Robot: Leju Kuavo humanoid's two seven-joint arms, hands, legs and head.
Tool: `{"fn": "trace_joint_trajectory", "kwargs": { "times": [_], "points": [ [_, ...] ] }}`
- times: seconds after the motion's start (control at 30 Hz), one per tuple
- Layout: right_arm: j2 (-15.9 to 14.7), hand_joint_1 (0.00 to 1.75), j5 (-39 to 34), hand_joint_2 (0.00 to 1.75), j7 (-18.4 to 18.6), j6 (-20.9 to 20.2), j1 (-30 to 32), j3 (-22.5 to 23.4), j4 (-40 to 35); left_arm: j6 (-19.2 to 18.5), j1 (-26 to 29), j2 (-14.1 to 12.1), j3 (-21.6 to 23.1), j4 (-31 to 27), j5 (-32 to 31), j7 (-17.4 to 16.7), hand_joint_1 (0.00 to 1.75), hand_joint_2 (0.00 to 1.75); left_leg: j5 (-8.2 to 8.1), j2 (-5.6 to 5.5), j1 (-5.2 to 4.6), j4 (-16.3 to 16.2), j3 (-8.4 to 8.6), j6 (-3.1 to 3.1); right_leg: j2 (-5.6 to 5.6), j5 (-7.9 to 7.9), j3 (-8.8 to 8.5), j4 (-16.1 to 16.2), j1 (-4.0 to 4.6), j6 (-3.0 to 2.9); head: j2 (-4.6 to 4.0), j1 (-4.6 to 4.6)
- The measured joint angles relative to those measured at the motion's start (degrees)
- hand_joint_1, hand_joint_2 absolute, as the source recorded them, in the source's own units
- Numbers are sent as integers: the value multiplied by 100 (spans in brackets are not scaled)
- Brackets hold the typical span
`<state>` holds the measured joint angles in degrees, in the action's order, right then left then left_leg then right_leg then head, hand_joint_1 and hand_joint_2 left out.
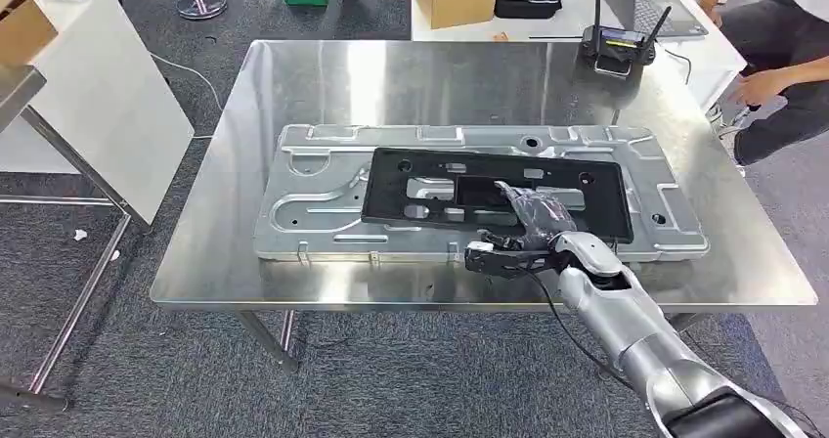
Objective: Take the parts from the cabinet and place them on the table.
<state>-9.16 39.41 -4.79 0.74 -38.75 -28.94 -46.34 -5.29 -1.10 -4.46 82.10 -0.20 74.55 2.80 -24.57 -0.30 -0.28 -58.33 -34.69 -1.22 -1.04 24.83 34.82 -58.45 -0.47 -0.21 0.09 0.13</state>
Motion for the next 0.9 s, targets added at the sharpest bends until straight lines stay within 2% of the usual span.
{"fn": "trace_joint_trajectory", "kwargs": {
  "times": [0.17,0.2,0.23,0.27,0.3,0.33,0.37,0.4,0.43,0.47,0.53,0.57,0.6,0.7,0.73,0.77,0.8,0.87,0.9],
  "points": [
    [2,0,65,0,-2,-15,7,0,-13,2,5,0,-20,0,0,2,0,0,-4,-2,-13,-12,-12,-47,1,-11,2,6,-14,45,0,0],
    [2,0,70,0,-2,-15,5,0,-15,2,5,0,-20,0,0,2,0,0,20,1,-3,41,3,-74,-2,-20,-4,25,-6,66,0,0],
    [0,0,81,0,-2,-13,8,4,-17,5,4,7,-22,0,0,4,0,0,87,38,67,140,48,-126,15,31,1,-19,2,85,0,2],
    [2,0,83,0,-2,-15,2,9,-17,5,5,9,-24,0,0,7,0,0,105,54,59,177,60,-163,42,204,68,-186,0,95,-2,9],
    [2,0,83,0,-4,-13,2,13,-17,7,6,9,-24,0,0,7,0,0,115,63,58,181,57,-179,45,450,214,-528,-8,109,0,4],
    [2,0,90,0,-4,-15,14,13,-17,7,9,9,-26,0,0,7,0,0,114,73,57,180,50,-180,45,701,416,-1008,-28,132,0,9],
    [0,0,96,0,-4,-15,34,15,-15,7,13,11,-26,0,0,7,0,0,114,80,56,176,41,-180,46,888,609,-1452,-41,152,0,4],
    [0,0,98,0,-4,-15,50,15,-15,7,15,11,-26,0,0,7,0,0,114,86,58,171,33,-178,49,949,742,-1750,-54,170,0,7],
    [2,0,98,0,-7,-15,60,15,-15,5,17,11,-26,0,0,7,0,0,109,91,68,167,33,-169,55,857,723,-1739,-80,189,0,4],
    [0,0,98,0,-22,-15,61,15,-15,5,18,18,-26,0,0,7,0,0,100,94,82,151,33,-150,75,632,548,-1424,-111,213,0,4],
    [2,0,98,0,-37,-15,46,20,-22,5,17,24,-26,0,0,7,0,0,54,94,111,77,30,-76,140,170,-54,-355,-171,264,0,4],
    [2,0,98,0,-46,-13,43,20,-28,7,21,20,-29,2,0,7,0,0,29,90,109,40,18,-31,177,303,-202,-69,-163,273,0,9],
    [7,0,98,0,-55,-13,44,20,-35,13,21,20,-29,2,0,7,0,0,52,79,93,22,20,23,117,166,-180,-142,-92,189,0,-2],
    [17,0,109,0,-57,-13,16,22,-37,15,27,31,-33,2,0,7,0,0,102,73,103,13,8,126,101,188,-145,-122,-74,79,0,4],
    [22,0,118,0,-59,-13,10,22,-37,18,32,35,-35,2,0,7,0,0,74,68,117,1,-12,155,107,146,-138,-62,-110,14,0,2],
    [28,0,120,0,-61,-13,-2,22,-37,20,36,37,-39,2,0,7,0,0,-100,58,133,-122,-81,168,115,107,-117,-54,-100,-48,0,0],
    [33,0,120,0,-61,-13,-14,22,-37,26,38,44,-42,2,0,7,0,0,-391,57,142,-445,-196,183,118,67,-70,-48,-94,-108,0,-2],
    [42,0,133,0,-63,-4,-13,22,-37,42,37,44,-57,2,0,13,0,0,-906,57,144,-1390,-543,210,112,21,37,-48,-51,-157,0,-2],
    [42,0,135,0,-68,4,-13,22,-35,42,39,44,-68,2,0,35,0,0,-1013,58,144,-1730,-651,212,109,3,79,-49,-30,-166,0,-2]
  ]
}}
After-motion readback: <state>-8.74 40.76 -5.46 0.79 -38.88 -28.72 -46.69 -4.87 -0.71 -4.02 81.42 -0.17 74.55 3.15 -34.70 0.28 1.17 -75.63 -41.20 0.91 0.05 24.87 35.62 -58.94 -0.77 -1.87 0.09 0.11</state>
